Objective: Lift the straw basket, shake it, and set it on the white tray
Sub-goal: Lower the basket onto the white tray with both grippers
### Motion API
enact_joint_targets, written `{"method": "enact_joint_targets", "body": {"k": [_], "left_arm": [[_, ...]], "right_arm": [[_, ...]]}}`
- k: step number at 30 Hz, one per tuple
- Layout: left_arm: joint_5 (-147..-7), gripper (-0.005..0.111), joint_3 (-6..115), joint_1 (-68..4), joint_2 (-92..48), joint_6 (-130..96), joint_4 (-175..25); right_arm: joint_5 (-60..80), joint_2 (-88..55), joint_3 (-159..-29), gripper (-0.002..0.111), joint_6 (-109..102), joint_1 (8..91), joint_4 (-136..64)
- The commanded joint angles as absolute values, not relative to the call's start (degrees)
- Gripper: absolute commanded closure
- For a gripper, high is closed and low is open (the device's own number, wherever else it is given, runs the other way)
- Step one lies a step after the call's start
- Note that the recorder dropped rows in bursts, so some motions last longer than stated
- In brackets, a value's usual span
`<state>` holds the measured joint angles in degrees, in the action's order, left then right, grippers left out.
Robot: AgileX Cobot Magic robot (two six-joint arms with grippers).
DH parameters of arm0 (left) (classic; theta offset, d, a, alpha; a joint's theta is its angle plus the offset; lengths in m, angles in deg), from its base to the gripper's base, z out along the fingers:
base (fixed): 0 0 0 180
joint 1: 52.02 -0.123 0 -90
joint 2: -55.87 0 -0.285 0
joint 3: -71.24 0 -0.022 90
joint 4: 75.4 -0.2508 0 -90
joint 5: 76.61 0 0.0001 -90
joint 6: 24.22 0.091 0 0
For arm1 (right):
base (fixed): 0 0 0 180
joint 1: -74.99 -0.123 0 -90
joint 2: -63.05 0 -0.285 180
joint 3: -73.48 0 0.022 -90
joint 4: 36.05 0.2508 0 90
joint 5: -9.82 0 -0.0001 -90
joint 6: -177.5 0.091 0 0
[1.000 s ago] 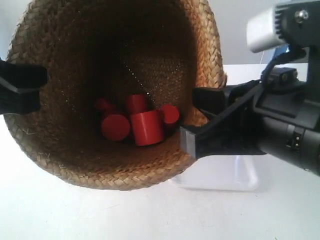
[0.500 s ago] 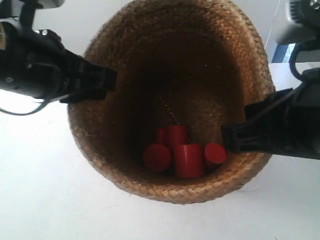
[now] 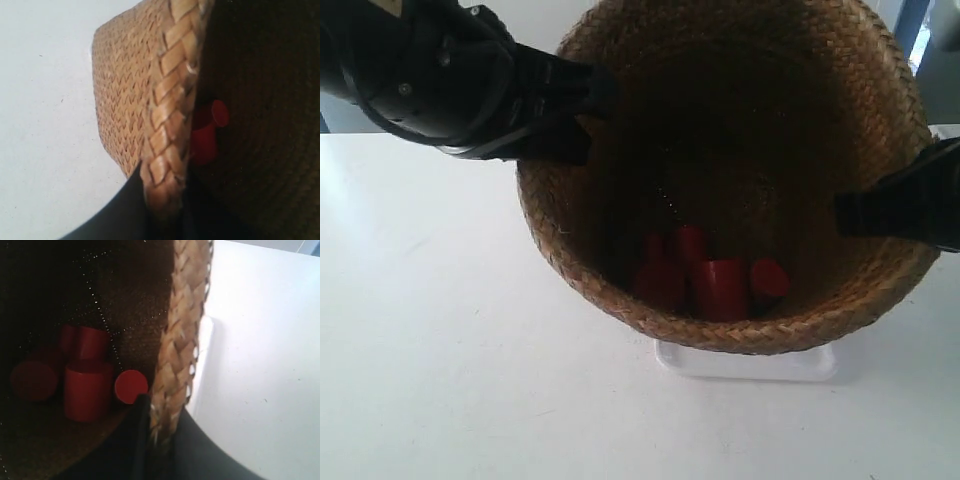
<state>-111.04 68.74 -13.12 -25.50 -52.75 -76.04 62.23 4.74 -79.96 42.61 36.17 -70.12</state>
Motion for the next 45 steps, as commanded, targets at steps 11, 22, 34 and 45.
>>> {"method": "enact_joint_targets", "body": {"k": [11,22,34,45], "left_arm": [[-111.34,0.107,71.55,-8.61,-25.50,-52.56,-81.29],[-112.80,0.107,76.49,-8.56,-35.61,-59.11,-84.55],[-112.57,0.107,84.34,-8.56,-44.41,-66.24,-86.54],[-114.26,0.107,85.74,-9.11,-48.80,-66.23,-86.38]], "right_arm": [[56.00,0.38,-83.58,0.108,25.10,50.82,-56.59],[65.95,-9.60,-93.95,0.108,9.65,60.20,-48.21],[72.79,-17.81,-99.56,0.108,-4.46,69.34,-39.83],[72.17,-20.99,-100.23,0.108,-6.56,69.42,-39.02]]}}
